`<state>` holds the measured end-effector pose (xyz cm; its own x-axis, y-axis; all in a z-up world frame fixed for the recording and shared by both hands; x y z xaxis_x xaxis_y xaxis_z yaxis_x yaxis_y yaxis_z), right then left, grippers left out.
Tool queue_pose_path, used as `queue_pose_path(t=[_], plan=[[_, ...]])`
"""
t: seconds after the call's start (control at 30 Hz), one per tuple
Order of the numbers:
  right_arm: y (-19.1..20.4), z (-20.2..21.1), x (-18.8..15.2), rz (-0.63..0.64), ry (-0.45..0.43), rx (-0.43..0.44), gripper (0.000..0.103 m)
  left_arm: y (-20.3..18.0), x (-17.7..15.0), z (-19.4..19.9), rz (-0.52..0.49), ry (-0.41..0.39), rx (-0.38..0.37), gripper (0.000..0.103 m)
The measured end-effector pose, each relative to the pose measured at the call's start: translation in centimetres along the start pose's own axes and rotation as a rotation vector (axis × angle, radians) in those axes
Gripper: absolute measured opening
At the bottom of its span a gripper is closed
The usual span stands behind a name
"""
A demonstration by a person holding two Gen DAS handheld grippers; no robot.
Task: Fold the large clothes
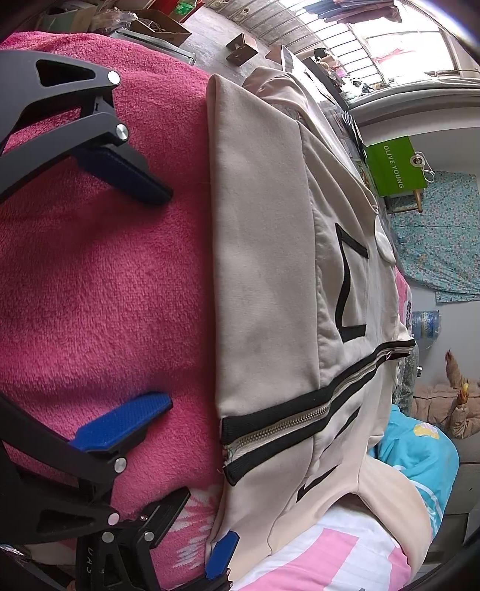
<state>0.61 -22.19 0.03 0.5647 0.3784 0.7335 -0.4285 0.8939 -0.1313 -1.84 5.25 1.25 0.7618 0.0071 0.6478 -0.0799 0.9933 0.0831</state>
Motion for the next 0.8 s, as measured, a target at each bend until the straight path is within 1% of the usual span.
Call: queue_pose_path(t=[0.8], plan=[[-0.04, -0.03, -0.03, -0.001, 0.000, 0.001, 0.096, 0.02, -0.01, 0.04, 0.000, -0.001, 0.000, 0.099]])
Point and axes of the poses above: each gripper's, at about its wrist camera, not at the fingertips, and z roughly against the way its jaws point, y to its left, x to its top, the point moved 6 cm from there along -z, roughly the way its jaws point, and after that the axes turned 5 degrees about -x, right-handed, at the moved point
